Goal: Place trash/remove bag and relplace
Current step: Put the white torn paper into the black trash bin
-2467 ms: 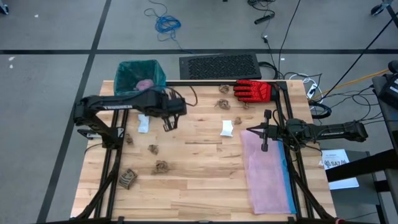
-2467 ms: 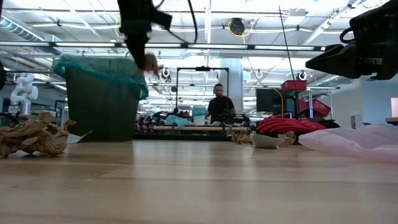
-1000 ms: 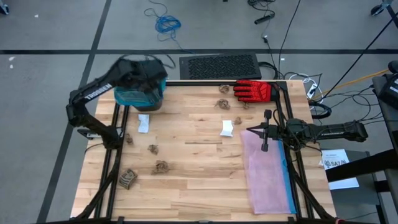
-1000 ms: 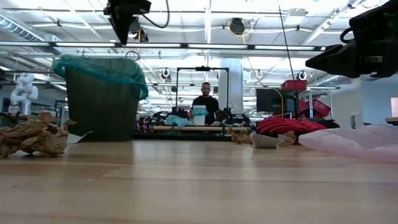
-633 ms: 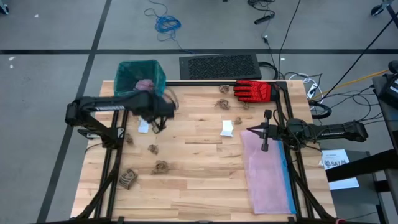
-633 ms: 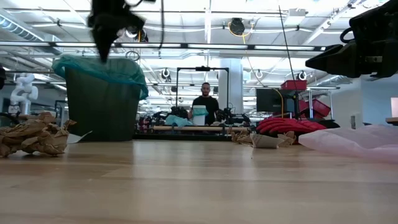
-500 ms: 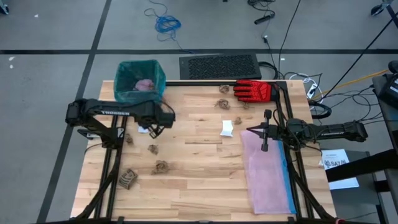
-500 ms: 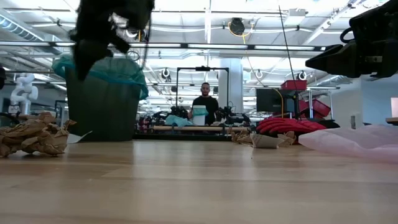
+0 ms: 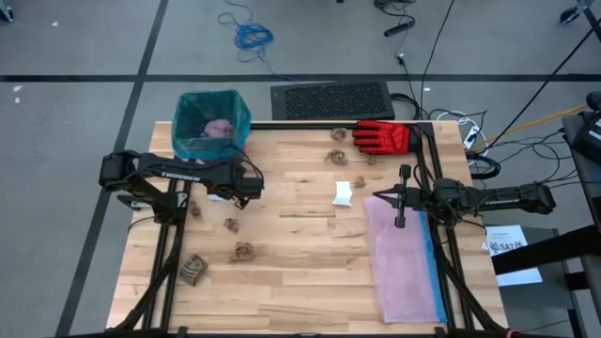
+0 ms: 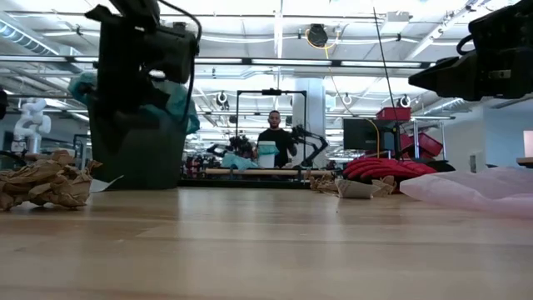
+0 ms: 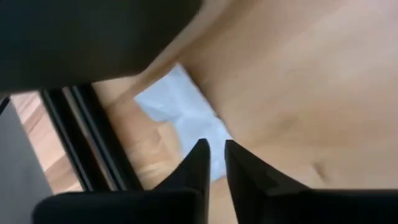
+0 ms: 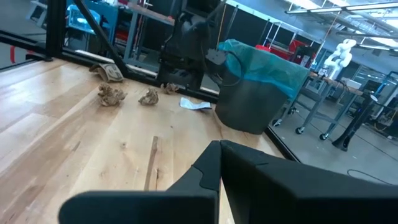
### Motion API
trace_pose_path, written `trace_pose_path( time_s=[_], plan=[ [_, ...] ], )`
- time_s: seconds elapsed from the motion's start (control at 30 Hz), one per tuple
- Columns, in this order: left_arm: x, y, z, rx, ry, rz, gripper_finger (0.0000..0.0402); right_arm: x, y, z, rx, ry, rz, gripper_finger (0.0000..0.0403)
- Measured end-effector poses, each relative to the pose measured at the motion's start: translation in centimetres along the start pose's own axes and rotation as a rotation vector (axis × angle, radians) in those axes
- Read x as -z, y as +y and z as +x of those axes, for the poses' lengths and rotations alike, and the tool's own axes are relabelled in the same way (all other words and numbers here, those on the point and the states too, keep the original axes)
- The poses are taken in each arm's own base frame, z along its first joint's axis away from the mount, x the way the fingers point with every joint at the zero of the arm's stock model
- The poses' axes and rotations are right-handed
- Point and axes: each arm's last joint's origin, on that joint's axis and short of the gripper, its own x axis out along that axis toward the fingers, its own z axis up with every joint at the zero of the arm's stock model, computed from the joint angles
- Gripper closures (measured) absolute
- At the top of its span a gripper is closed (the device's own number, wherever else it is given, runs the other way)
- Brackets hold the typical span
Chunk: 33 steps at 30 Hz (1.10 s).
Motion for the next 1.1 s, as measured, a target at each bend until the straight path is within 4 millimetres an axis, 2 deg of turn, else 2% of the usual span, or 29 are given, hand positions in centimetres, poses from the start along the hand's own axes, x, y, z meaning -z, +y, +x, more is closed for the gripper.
trace_pose_path(
  time_s=[0.2,0.4,1.1],
  plan=[
    [0.2,0.3,1.8,-0.008,0.013,-0.037,0.0286,0.0,0.0,0.0,0.0,-0.001,0.014,0.0403],
    [-0.2,0.3,2.4,0.002,-0.013,-0.069,0.0246,0.0,0.0,0.0,0.0,0.0,0.014,0.0403],
    [0.5,0.9,6.0,0.013,-0.019,-0.14,0.0239,0.0,0.0,0.0,-0.002,-0.001,0.014,0.0403]
  ],
)
